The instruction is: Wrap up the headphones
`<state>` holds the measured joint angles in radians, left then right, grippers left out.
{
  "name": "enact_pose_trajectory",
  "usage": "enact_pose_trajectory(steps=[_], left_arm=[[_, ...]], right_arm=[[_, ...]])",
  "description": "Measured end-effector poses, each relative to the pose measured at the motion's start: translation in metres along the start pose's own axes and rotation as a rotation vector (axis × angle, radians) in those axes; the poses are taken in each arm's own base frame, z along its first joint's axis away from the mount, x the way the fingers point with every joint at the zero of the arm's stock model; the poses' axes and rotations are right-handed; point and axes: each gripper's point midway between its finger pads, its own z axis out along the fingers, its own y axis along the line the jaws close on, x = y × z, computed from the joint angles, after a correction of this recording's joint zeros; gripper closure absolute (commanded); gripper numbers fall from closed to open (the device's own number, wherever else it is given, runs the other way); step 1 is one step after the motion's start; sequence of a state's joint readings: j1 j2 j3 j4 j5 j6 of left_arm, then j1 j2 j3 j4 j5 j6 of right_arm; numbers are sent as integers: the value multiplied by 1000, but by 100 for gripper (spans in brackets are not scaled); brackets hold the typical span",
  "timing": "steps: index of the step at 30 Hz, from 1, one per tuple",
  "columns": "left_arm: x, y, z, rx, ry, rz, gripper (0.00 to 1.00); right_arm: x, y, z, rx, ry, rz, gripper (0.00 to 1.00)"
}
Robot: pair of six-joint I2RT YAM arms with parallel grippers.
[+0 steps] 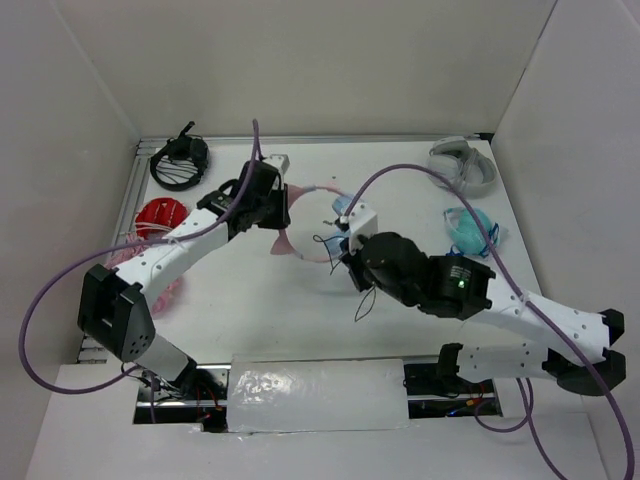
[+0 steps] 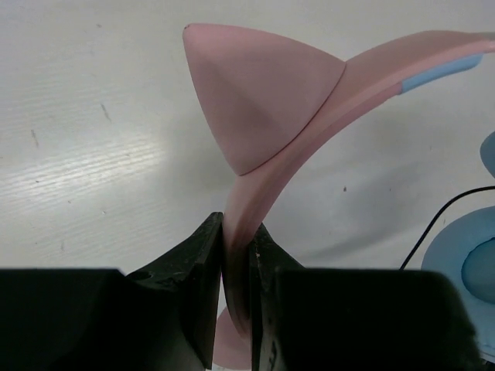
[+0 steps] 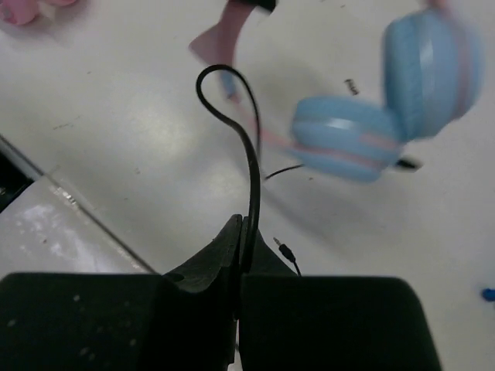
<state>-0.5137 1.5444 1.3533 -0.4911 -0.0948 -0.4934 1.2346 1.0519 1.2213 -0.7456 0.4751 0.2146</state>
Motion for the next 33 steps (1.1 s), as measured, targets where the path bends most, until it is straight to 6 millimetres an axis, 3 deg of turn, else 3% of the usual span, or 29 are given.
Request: enact_pose_trajectory(steps=[3, 8, 16, 23, 28, 33], left_arm=[[27, -13, -3, 94, 29, 104, 100], [51, -34, -31, 273, 12, 250, 100], [68, -81, -78, 544, -55, 418, 100], [100, -106, -91, 618, -15, 513, 100], [112, -113, -103, 630, -21, 545, 100], [117, -115, -130, 683, -58, 568, 100]], right_arm=[[-15, -32, -1, 73, -33, -16, 100], [-27, -77, -4, 161, -46, -63, 100], [-44, -120, -5, 228, -78, -116, 100], [-76, -152, 0, 280, -168, -59, 100], [-75, -179, 14, 330, -165, 38, 100], [-62, -203, 19, 356, -166, 115, 100]])
